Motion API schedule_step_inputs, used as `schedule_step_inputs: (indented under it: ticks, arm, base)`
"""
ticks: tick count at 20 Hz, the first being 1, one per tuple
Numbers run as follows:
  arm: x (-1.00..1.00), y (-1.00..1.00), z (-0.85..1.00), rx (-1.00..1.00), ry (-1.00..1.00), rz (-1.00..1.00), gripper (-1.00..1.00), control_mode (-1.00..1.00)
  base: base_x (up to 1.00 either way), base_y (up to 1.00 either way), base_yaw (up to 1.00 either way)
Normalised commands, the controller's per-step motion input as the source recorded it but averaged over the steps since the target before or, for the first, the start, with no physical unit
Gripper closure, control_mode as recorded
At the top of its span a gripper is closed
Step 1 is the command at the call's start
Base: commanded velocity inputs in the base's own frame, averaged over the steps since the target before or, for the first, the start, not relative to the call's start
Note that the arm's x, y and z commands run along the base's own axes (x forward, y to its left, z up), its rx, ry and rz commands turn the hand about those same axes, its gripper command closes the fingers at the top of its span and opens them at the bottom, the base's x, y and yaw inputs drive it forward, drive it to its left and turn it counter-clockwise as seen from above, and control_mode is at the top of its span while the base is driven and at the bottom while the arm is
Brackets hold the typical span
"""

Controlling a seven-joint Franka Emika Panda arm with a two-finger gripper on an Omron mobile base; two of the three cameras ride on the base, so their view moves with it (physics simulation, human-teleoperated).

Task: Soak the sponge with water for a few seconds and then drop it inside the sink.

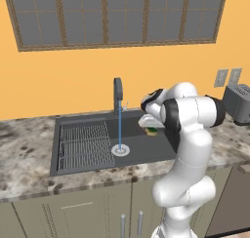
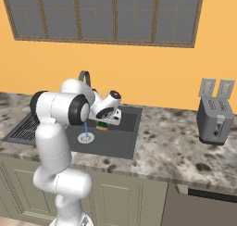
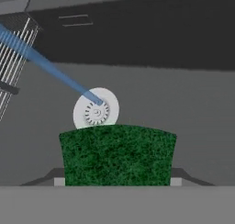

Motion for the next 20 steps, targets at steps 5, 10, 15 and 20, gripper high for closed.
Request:
schedule_step_inputs:
  ticks: [5,10,15,20]
  arm:
    - [0.00,-0.34,-0.36,-0.08,0.19,-0.18,1.00,-1.00]
    - [0.05,-0.08,-0.45,-0.07,0.13,-0.11,1.00,-1.00]
    - [0.29,0.00,-0.14,-0.10,0.03,-0.07,1.00,-1.00]
    - [0.27,0.00,-0.20,-0.04,0.00,-0.06,1.00,-1.00]
  base:
    - [0.00,0.00,0.00]
    - [0.00,0.00,0.00]
    - [0.00,0.00,0.00]
    - [0.00,0.00,0.00]
